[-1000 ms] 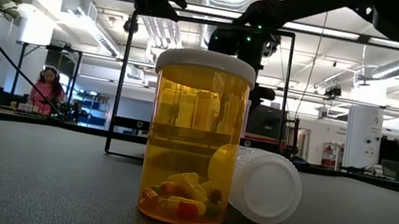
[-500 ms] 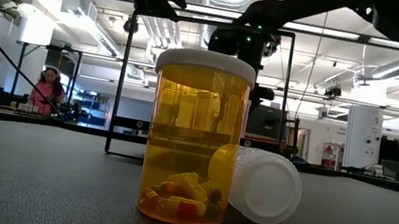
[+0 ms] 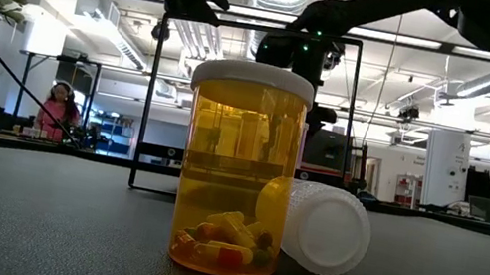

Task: Pick and place medicine bottles onto shelf by color
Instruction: Put the top orange pill bottle on the shelf aligned with the other orange pill bottle, then put the blue pill bottle on the shelf aligned with the other blue pill bottle

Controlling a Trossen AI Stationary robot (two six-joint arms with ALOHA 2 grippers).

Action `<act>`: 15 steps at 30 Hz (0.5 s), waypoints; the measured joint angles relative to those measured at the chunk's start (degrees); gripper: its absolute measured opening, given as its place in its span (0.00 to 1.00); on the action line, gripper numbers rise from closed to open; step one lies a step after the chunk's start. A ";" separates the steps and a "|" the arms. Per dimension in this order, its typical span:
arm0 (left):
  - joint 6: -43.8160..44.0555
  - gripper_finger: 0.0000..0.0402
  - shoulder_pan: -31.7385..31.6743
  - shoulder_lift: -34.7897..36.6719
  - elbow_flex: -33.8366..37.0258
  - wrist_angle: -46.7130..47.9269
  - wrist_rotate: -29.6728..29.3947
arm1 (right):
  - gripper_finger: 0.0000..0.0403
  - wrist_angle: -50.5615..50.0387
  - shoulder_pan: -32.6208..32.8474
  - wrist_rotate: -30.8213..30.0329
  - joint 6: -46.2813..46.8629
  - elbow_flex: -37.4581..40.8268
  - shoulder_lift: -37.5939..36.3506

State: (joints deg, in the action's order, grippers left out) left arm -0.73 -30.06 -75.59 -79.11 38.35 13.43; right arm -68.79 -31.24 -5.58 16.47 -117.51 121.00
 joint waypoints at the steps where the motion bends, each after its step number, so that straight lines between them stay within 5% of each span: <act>1: 0.00 0.60 0.00 0.00 0.00 0.00 0.00 | 0.69 -0.02 0.00 0.00 0.00 0.00 -0.09; 15: 1.85 0.60 0.02 0.00 0.00 -0.37 0.02 | 0.68 -9.49 1.97 0.07 -3.47 -4.52 -7.55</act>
State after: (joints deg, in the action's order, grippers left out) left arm 1.11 -30.04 -75.59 -79.11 37.98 13.45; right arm -78.28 -29.27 -5.52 13.00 -122.04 113.45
